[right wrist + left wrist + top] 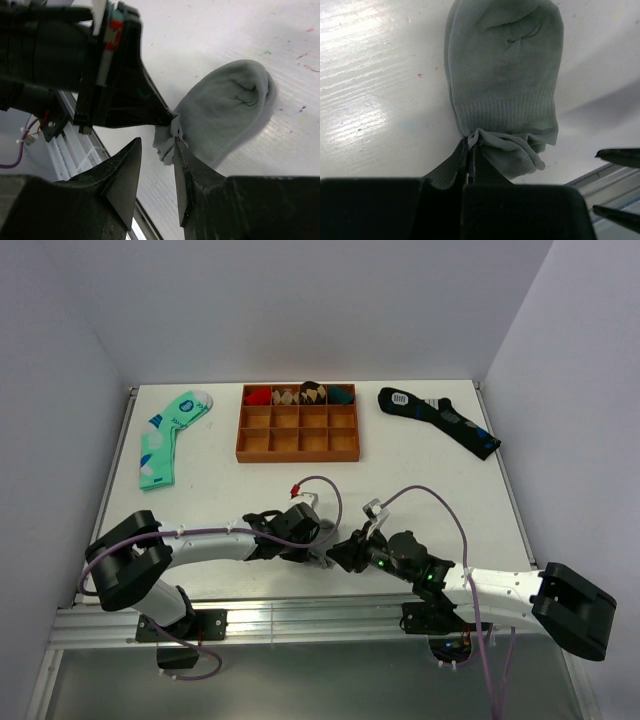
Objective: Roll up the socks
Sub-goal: Roll the sock at the center of the board.
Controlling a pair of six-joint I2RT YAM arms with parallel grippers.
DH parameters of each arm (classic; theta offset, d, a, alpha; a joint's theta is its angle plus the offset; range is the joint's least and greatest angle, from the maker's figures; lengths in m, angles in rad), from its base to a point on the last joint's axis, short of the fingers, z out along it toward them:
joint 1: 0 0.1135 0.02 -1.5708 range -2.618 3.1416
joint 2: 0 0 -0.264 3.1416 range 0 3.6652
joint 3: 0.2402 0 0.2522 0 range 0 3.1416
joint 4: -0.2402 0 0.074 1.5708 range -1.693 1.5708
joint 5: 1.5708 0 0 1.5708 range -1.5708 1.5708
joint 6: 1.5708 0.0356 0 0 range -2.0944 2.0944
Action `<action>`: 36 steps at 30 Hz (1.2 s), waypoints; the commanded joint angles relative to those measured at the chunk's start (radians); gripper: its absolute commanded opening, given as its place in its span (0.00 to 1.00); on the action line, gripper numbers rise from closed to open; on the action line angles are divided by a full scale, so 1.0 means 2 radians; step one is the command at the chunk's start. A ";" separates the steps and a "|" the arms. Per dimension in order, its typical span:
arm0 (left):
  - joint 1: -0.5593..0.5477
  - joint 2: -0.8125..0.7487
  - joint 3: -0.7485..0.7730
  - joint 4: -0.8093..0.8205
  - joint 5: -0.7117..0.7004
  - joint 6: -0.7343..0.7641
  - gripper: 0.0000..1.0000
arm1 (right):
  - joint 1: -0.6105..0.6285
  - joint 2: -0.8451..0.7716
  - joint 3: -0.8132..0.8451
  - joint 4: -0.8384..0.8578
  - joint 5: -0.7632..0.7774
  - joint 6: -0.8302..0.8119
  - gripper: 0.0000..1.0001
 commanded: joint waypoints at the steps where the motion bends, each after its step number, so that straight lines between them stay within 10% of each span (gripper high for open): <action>1: 0.011 0.013 0.027 -0.039 0.044 0.012 0.00 | 0.031 0.007 -0.011 0.064 0.065 -0.019 0.41; 36: 0.067 0.074 0.083 -0.099 0.132 0.041 0.00 | 0.166 0.181 0.012 0.155 0.185 -0.075 0.35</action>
